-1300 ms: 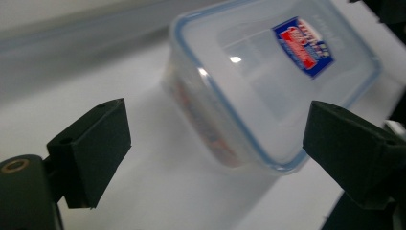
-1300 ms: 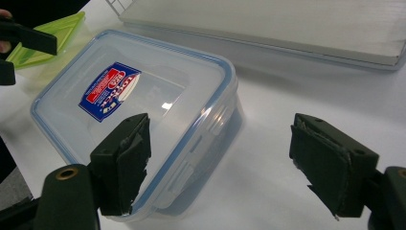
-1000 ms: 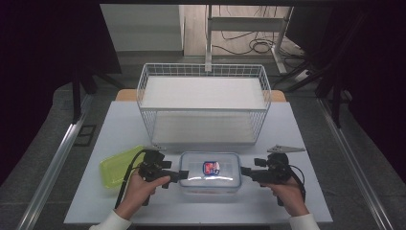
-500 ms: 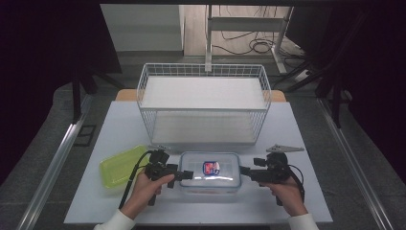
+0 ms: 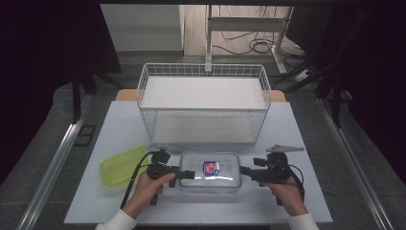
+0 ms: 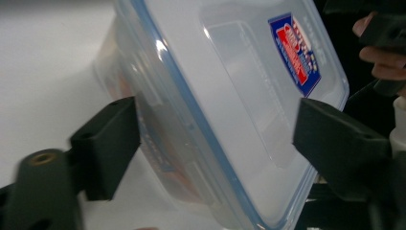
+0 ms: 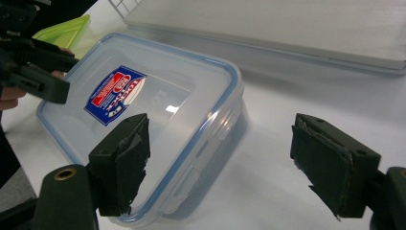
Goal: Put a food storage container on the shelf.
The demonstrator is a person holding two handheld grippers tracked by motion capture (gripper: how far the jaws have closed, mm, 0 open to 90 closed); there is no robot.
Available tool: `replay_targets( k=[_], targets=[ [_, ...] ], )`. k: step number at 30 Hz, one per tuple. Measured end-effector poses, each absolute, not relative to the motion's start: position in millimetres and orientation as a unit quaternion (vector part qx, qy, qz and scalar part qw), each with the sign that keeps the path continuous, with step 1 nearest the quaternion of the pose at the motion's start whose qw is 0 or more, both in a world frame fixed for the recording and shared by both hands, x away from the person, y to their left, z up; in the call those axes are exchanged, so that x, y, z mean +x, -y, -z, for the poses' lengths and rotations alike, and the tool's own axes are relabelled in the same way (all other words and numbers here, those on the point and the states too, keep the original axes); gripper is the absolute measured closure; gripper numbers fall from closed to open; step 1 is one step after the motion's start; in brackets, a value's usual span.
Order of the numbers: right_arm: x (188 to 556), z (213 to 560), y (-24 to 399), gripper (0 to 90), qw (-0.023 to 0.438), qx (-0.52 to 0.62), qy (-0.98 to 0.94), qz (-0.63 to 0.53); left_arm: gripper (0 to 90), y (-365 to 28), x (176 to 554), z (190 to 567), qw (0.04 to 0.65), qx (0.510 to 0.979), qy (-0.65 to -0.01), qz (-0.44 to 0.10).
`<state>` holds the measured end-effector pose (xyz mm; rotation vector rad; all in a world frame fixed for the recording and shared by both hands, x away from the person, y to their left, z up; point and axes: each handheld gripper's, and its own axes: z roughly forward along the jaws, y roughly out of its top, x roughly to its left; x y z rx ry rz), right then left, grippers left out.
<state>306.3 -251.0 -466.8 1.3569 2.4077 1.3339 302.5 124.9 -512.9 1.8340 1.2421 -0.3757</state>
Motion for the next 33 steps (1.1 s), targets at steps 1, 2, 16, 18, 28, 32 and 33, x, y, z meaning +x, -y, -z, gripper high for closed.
replay_targets(
  k=[1,2,16,18,28,32,33],
  targets=[
    [306.6,467.2,250.9,21.4,0.032,0.441,-0.785,-0.434,20.5,-124.9,302.3,512.8,0.433,0.736,-0.498,0.150],
    [306.9,468.1,249.7,21.4,0.024,0.443,-0.785,-0.433,20.6,-124.8,302.1,512.7,0.433,0.737,-0.498,0.149],
    [320.2,486.3,228.9,21.3,-0.042,0.447,-0.793,-0.411,25.3,-127.2,300.7,510.4,0.435,0.739,-0.494,0.144],
    [320.7,487.6,229.2,21.3,-0.049,0.449,-0.792,-0.410,25.4,-127.4,300.7,510.4,0.435,0.739,-0.495,0.144],
    [322.1,492.6,227.3,22.3,-0.093,0.455,-0.784,-0.411,24.7,-127.2,300.1,511.5,0.434,0.738,-0.495,0.149],
    [323.2,493.8,228.5,24.2,-0.105,0.460,-0.780,-0.411,22.9,-126.3,300.1,511.7,0.430,0.739,-0.495,0.152],
    [323.4,493.8,228.8,24.7,-0.106,0.462,-0.779,-0.411,22.9,-126.3,300.1,511.6,0.430,0.739,-0.495,0.152]
  ],
)
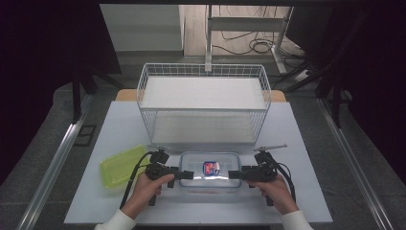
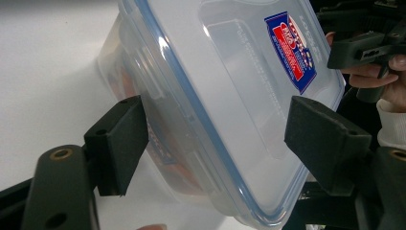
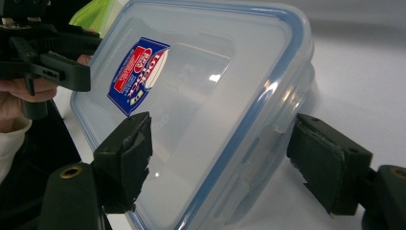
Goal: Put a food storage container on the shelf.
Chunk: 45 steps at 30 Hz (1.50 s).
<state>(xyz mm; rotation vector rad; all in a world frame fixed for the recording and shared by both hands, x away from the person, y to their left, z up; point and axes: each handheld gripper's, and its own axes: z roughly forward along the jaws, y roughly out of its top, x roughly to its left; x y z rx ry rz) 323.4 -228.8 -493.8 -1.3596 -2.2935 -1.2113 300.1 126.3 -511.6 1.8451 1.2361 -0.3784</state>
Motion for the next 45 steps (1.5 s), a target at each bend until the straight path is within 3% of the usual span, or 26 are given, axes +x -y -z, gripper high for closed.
replay_targets(
  k=[8,17,27,39,45],
  targets=[
    [323.7,495.1,232.5,30.0,0.117,-0.478,0.763,0.420,26.0,-127.8,297.6,509.5,0.432,0.740,-0.494,0.147],
    [306.6,487.2,235.7,38.6,0.093,-0.474,0.757,0.440,34.1,-129.2,282.0,501.8,0.443,0.749,-0.480,0.113],
    [293.4,483.7,239.6,43.5,0.079,-0.461,0.758,0.455,41.0,-132.4,266.9,498.2,0.459,0.751,-0.466,0.090],
    [283.1,480.9,242.8,46.6,0.071,-0.439,0.767,0.463,49.4,-140.6,261.2,499.2,0.475,0.748,-0.451,0.102],
    [281.9,481.3,245.0,48.3,0.073,-0.436,0.767,0.466,49.7,-140.7,259.6,498.9,0.477,0.750,-0.448,0.099]
  ],
)
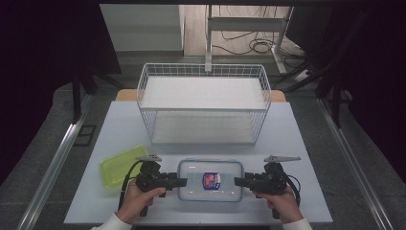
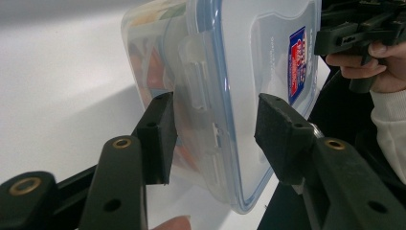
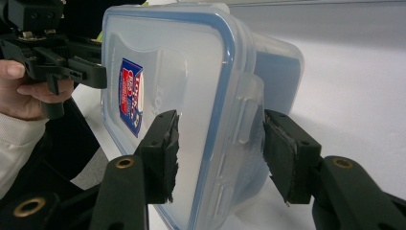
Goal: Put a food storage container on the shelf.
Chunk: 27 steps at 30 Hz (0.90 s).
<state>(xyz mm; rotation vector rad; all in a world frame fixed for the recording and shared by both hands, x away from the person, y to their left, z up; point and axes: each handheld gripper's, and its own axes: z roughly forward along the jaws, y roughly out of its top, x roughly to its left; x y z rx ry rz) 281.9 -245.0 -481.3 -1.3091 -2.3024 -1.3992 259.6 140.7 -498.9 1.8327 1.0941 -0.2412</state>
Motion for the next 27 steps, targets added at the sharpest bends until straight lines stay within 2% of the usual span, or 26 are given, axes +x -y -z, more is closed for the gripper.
replay_targets(
  k=[18,27],
  targets=[
    [279.9,480.2,244.4,48.8,0.073,-0.441,0.762,0.469,50.0,-139.5,254.4,497.6,0.477,0.752,-0.447,0.086],
    [278.5,477.2,242.4,49.1,0.058,-0.432,0.768,0.469,49.7,-139.3,254.4,496.7,0.478,0.751,-0.448,0.080]
  ],
)
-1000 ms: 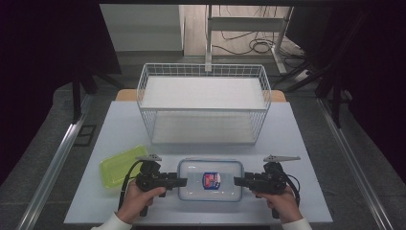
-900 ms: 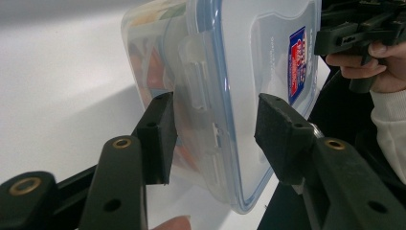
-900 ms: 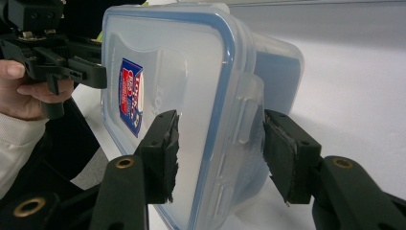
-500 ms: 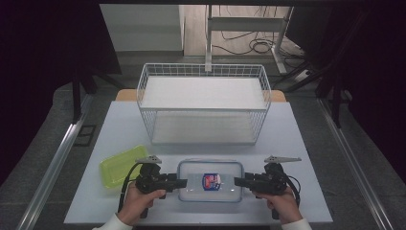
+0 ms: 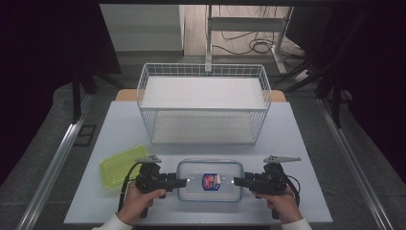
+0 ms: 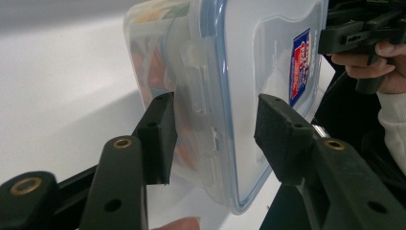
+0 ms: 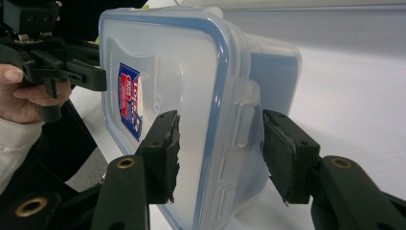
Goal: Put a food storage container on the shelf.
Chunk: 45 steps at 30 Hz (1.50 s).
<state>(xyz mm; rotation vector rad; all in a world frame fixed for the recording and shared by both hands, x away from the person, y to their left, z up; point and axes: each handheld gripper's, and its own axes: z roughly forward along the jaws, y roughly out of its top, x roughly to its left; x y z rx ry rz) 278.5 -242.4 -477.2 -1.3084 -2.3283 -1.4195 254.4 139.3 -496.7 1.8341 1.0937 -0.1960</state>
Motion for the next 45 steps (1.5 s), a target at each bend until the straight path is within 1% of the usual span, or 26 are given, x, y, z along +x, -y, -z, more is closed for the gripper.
replay_targets(
  k=[4,9,16,19,21,28,45],
  targets=[
    [277.5,474.7,241.8,49.5,0.050,-0.424,0.773,0.469,49.3,-137.9,253.7,495.5,0.476,0.754,-0.447,0.072],
    [278.8,477.0,244.2,49.9,0.059,-0.427,0.768,0.473,50.1,-138.9,254.5,496.3,0.479,0.754,-0.443,0.076],
    [278.2,476.1,244.0,49.9,0.055,-0.423,0.770,0.475,50.8,-140.1,254.0,496.0,0.480,0.757,-0.438,0.077],
    [278.9,474.0,248.4,49.8,0.059,-0.421,0.766,0.482,53.1,-140.6,252.7,493.0,0.490,0.755,-0.428,0.078],
    [278.8,473.3,249.4,50.1,0.062,-0.421,0.764,0.485,53.1,-138.9,251.9,490.7,0.488,0.760,-0.424,0.070],
    [278.2,471.2,250.0,50.0,0.059,-0.418,0.764,0.487,53.1,-139.2,250.8,488.5,0.488,0.760,-0.424,0.068],
    [272.9,456.4,251.0,50.0,0.032,-0.401,0.765,0.504,53.1,-138.3,248.6,472.5,0.496,0.766,-0.406,0.047]
  ],
)
